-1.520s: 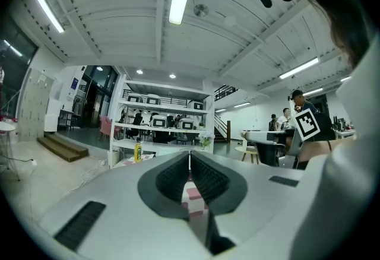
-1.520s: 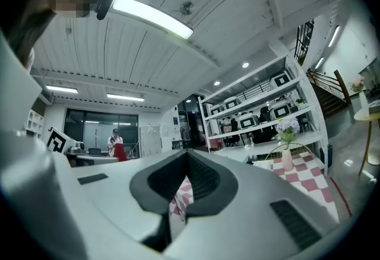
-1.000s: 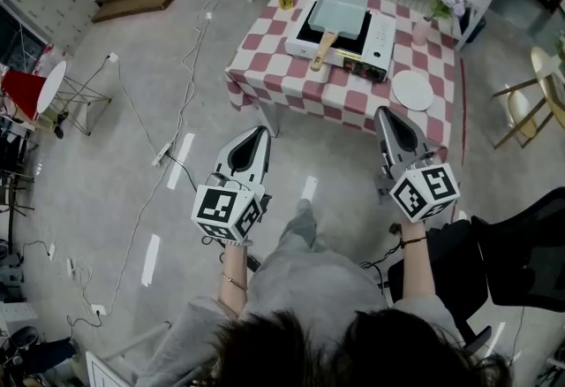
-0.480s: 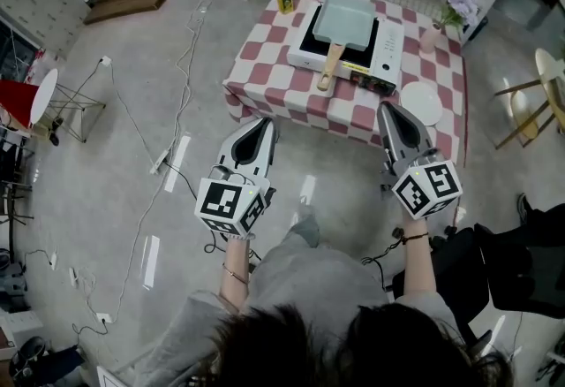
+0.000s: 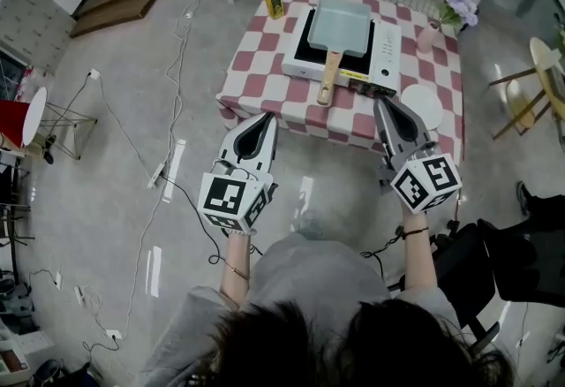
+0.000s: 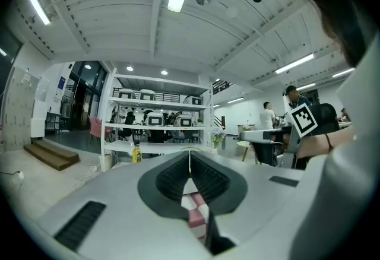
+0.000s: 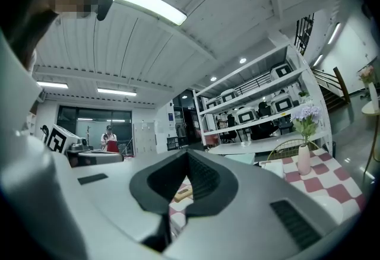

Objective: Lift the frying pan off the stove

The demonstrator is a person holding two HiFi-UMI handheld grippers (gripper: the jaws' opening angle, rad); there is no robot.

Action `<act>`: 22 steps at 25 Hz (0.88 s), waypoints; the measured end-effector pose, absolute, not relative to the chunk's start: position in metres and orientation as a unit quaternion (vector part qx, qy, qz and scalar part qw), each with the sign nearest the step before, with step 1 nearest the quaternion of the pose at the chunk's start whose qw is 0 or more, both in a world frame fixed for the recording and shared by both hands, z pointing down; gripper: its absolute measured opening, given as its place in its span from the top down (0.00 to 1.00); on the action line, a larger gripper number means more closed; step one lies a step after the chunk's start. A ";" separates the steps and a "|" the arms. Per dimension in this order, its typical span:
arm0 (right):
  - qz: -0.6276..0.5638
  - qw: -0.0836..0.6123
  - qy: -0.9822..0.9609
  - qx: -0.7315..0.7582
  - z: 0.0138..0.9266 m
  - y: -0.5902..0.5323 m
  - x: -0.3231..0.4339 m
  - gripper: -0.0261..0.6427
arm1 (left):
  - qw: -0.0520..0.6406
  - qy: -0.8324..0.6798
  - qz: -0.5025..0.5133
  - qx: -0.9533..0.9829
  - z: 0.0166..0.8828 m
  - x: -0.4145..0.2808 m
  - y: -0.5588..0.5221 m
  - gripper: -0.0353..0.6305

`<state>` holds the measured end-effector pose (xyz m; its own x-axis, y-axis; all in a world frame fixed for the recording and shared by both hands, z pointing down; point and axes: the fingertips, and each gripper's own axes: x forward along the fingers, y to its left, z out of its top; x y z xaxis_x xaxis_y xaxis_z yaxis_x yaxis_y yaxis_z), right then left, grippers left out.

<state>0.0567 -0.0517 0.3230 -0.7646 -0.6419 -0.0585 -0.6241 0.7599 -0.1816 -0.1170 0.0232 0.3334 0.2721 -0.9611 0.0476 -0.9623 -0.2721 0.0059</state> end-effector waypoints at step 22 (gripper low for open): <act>-0.127 0.045 0.926 -0.352 0.349 -0.089 0.030 0.93 | 0.054 -0.560 0.055 0.825 0.360 -0.120 -0.026 0.90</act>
<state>0.0296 -0.0893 0.3493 -0.7482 -0.6635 0.0059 -0.6406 0.7200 -0.2667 -0.1201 -0.0259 0.3604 0.3656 -0.9182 0.1523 -0.9303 -0.3659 0.0274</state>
